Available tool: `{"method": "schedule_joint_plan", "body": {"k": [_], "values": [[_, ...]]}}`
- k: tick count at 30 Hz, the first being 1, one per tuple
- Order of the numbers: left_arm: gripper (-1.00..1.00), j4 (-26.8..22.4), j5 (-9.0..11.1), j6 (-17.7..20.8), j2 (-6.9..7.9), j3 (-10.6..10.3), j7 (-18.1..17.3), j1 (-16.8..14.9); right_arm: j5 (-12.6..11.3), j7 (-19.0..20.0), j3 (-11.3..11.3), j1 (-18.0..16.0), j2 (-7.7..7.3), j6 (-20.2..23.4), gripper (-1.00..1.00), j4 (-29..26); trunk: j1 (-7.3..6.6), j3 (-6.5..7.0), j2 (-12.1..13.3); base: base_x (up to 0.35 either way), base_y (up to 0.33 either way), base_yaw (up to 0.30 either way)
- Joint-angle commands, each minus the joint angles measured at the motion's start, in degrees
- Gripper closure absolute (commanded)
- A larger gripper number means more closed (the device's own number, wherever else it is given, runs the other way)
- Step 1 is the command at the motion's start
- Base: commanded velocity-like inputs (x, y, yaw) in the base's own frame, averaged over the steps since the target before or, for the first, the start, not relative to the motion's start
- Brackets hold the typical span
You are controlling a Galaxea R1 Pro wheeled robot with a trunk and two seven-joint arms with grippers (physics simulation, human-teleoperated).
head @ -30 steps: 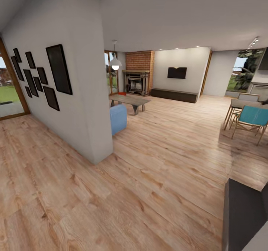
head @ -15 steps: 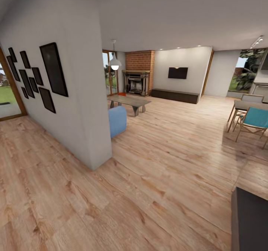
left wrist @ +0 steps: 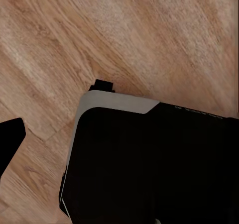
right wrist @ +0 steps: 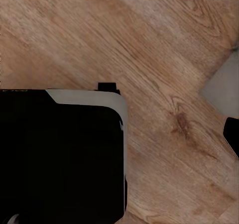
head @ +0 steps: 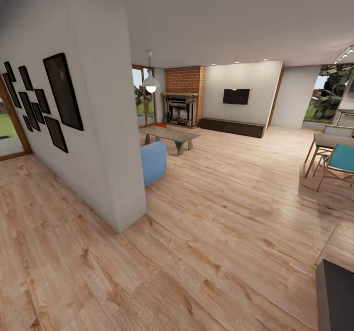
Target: Move the two storage containers from the living room to the garage. In the garage, place one container on the floor and stack the other container on top of it (either order is fine).
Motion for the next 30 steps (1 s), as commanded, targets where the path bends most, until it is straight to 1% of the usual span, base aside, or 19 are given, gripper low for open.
{"method": "schedule_joint_plan", "body": {"k": [1,7,30], "values": [[-1.00,0.0,0.4,0.1,-0.01,-0.2,0.2,-0.1,-0.5,0.0,0.5,-0.1,0.02,-0.3,-1.00,0.2,0.06,-0.11,-0.1,0.324,0.000,0.000],[-1.00,0.0,0.4,0.1,-0.01,-0.2,0.2,-0.1,-0.6,0.0,0.5,-0.1,0.04,-0.3,-1.00,0.2,0.06,-0.11,-0.1,0.324,0.000,-0.144],[-1.00,0.0,0.4,0.1,-0.01,-0.2,0.2,-0.1,-0.6,0.0,0.5,-0.1,0.02,-0.3,-1.00,0.2,0.06,-0.11,-0.1,0.324,0.000,-0.248]]}}
